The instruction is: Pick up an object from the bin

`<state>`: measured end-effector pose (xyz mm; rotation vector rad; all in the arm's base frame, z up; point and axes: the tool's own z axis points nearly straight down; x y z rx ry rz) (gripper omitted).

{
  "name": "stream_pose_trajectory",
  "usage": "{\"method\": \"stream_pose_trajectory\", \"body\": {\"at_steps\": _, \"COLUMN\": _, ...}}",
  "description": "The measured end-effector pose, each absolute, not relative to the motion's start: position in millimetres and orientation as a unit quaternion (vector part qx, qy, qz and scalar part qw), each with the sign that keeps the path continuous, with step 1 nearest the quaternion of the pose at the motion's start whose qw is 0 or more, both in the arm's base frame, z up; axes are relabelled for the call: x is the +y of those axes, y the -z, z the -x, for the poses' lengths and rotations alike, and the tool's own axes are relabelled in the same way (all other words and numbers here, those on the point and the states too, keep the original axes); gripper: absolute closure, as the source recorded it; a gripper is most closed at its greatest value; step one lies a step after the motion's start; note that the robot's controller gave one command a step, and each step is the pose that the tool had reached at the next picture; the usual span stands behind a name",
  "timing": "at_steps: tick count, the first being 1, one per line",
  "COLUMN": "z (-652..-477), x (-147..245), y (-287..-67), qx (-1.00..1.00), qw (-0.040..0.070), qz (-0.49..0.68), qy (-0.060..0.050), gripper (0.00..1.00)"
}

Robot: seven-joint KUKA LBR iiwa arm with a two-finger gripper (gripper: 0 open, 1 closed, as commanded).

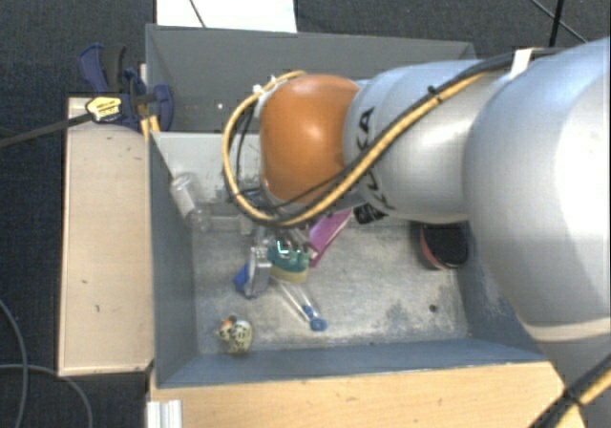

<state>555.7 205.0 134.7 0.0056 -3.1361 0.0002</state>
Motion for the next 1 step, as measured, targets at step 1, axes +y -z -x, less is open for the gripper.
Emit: {"method": "stream_pose_trajectory", "body": {"at_steps": 1, "z": -548.9, "x": 190.3, "y": -67.1, "qx": -1.0, "qw": 0.003, "qz": -0.029, "qy": 0.0, "gripper": 0.0}}
